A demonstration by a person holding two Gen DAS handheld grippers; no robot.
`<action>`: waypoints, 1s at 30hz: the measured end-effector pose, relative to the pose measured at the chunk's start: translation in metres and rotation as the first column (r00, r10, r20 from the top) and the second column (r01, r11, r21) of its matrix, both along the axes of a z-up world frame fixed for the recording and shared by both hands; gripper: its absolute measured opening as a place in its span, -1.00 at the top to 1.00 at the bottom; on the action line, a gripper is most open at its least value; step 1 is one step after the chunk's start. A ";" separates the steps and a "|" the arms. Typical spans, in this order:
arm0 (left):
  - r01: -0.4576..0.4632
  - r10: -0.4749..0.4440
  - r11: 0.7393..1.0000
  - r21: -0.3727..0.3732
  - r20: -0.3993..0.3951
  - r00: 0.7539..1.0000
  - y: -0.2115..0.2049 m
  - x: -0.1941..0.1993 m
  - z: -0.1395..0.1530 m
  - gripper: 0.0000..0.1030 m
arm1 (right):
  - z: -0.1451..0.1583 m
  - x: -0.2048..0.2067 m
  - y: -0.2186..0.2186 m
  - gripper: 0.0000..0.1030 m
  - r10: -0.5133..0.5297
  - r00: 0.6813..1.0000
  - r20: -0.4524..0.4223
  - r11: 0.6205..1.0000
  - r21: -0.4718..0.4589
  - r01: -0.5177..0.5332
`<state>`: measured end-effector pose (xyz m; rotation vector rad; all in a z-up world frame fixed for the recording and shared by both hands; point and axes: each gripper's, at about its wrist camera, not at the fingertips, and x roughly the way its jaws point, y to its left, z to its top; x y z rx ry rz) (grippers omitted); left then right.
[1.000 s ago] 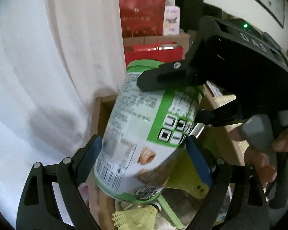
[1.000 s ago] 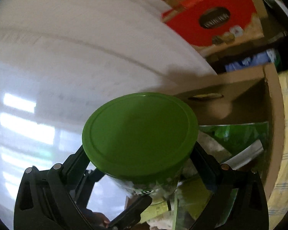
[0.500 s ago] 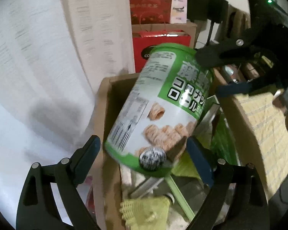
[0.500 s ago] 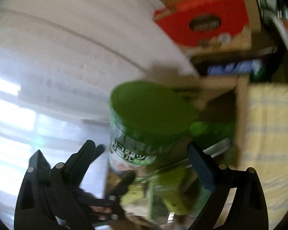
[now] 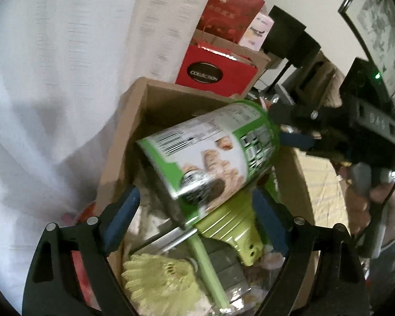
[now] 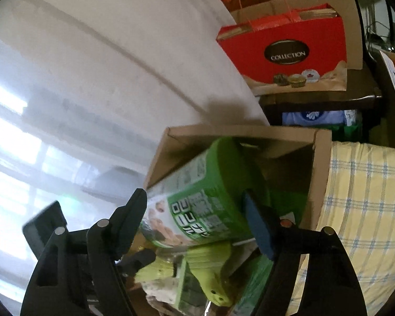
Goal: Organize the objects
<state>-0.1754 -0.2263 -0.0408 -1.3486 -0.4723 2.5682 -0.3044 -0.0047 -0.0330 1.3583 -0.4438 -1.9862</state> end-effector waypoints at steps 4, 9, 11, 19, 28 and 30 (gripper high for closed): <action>0.008 -0.008 1.000 -0.002 0.001 1.000 0.011 -0.008 0.000 -0.67 | -0.006 0.000 0.000 -0.53 0.012 0.999 0.035 1.000 -0.019 -0.011; 0.023 -0.023 1.000 -0.022 -0.008 1.000 0.024 0.006 0.007 -0.67 | -0.004 -0.003 -0.004 -0.66 0.039 0.999 0.020 0.999 -0.020 -0.039; 0.027 -0.027 0.999 -0.024 -0.018 0.999 0.029 0.018 0.013 -0.68 | -0.003 -0.004 -0.010 -0.66 0.058 0.998 -0.006 0.998 -0.001 -0.058; 0.025 -0.029 0.997 -0.074 -0.055 0.998 0.033 0.040 0.029 -0.69 | 0.001 -0.011 -0.045 -0.66 0.123 0.989 -0.083 0.992 0.013 -0.122; -0.040 0.035 0.982 -0.185 -0.035 0.999 0.032 0.036 0.021 -0.69 | 0.036 0.009 -0.028 -0.65 0.100 0.977 -0.187 0.993 0.084 -0.085; -0.036 0.027 0.982 -0.185 -0.048 0.998 0.037 0.039 0.026 -0.69 | 0.040 0.017 -0.018 -0.65 0.101 0.978 -0.185 0.992 0.092 -0.086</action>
